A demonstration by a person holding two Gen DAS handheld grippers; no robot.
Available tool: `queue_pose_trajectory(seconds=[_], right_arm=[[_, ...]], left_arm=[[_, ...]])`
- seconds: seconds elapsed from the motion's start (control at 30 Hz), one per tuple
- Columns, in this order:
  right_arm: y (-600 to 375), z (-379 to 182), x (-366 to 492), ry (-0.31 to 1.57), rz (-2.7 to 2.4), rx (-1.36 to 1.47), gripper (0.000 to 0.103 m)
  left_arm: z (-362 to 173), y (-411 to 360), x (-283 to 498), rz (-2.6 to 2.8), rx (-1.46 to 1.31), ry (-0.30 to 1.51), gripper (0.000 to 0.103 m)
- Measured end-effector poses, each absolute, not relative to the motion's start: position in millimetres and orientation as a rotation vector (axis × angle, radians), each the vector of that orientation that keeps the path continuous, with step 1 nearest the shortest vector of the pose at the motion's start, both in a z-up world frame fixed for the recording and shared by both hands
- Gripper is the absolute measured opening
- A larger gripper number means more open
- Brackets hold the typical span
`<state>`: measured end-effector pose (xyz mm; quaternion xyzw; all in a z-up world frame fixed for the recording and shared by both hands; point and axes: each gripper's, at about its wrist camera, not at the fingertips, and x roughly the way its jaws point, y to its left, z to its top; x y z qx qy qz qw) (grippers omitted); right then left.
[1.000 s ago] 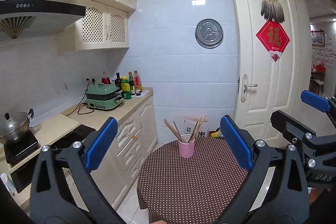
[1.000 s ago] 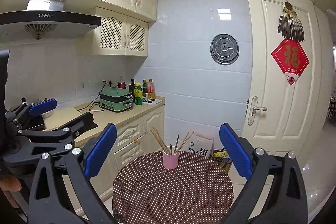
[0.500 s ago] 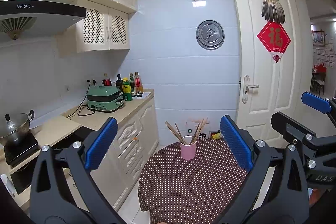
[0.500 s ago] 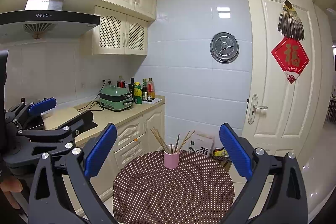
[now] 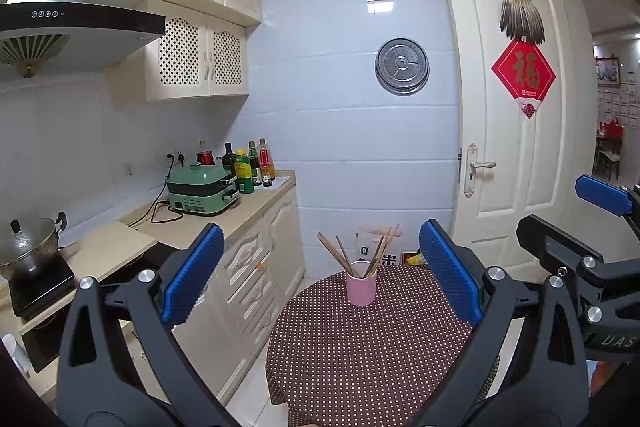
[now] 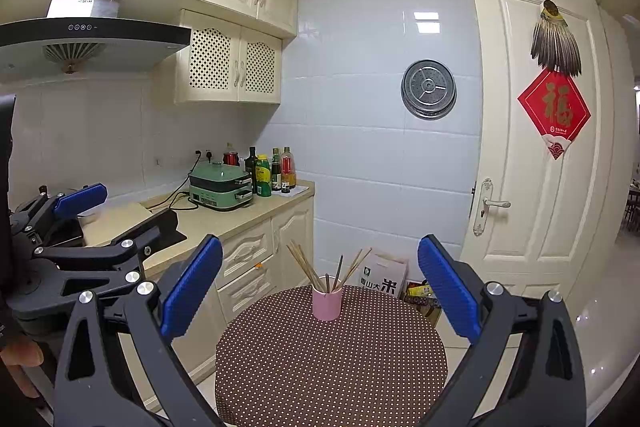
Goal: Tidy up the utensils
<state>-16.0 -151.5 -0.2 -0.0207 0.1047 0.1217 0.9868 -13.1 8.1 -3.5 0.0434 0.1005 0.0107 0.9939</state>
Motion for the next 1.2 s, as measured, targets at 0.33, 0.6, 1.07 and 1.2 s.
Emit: queue_pose_trajectory(seconds=[0.33,0.6,1.07,1.2], right_arm=[[-152.5,0.2,-14.7,0.212,0.247,-0.041,0.094],[-154.1,0.0,-14.7,0.207,0.249,-0.044,0.094],[-153.5,1.0,-14.1,0.206,0.252,-0.049,0.094],[-153.5,1.0,-13.7,0.208,0.252,-0.051,0.094]], left_arm=[[-3.2,8.9,-11.6,0.022,0.092,0.201,0.096],[-1.6,9.0,-11.2,0.021,0.092,0.196,0.096],[-2.8,7.9,-13.6,0.028,0.095,0.186,0.096],[-2.8,7.8,-14.2,0.029,0.095,0.186,0.096]])
